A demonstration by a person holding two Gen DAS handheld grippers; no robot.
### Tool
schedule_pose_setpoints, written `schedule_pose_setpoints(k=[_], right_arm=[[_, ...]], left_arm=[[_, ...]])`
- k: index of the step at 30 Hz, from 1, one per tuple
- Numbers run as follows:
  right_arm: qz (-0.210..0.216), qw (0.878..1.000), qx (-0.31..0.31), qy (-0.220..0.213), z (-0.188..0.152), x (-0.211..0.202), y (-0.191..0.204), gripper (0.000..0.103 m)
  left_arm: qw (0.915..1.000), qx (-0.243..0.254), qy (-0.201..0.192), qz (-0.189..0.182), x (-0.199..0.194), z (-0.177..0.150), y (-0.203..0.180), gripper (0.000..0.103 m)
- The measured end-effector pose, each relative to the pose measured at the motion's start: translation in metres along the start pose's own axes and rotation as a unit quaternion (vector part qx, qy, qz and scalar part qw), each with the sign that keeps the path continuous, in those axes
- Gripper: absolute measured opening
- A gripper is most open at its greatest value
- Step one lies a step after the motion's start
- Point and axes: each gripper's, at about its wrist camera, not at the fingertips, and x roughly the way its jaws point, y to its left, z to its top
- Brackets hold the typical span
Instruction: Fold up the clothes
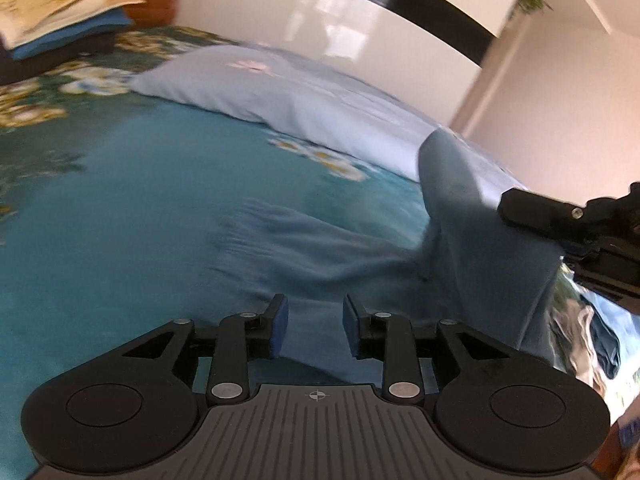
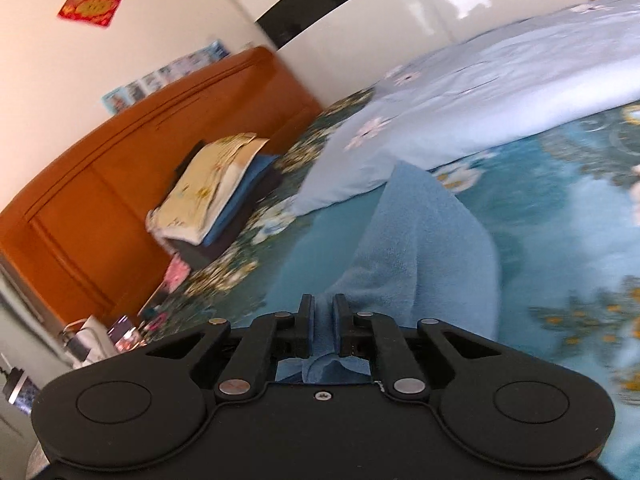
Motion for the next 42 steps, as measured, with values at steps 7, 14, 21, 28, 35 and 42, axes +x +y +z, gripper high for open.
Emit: schedule_pose_setpoints(k=[7,14,21,28,35,42], right_arm=[[-0.003,0.998,-0.04,0.04,-0.013,0.049,0.027,0.002],[-0.065,0.994,-0.077,0.042,-0.017,0.033,0.022,0.012],[-0.082,0.988,-0.109,0.072,-0.036,0.037,0.022,0.041],[-0.079,0.977,-0.167,0.103,-0.055,0.038,0.034,0.053],[-0.102,0.956,-0.248,0.118,-0.069,0.04,0.052,0.056],[-0.131,0.937,-0.299,0.121,-0.069,0.029,0.056,0.055]], left_arm=[[0.9999,0.001,0.007,-0.012,-0.006,-0.006,0.015,0.031],[0.9999,0.006,0.007,-0.014,-0.002,-0.01,0.013,0.036],[0.9999,0.005,-0.003,-0.009,-0.011,-0.009,0.017,0.045],[0.9999,-0.002,-0.016,-0.004,-0.025,-0.007,0.024,0.059],[0.9992,-0.028,-0.027,0.008,-0.039,-0.004,0.043,0.065],[0.9989,-0.039,-0.025,-0.002,-0.04,-0.002,0.046,0.069]])
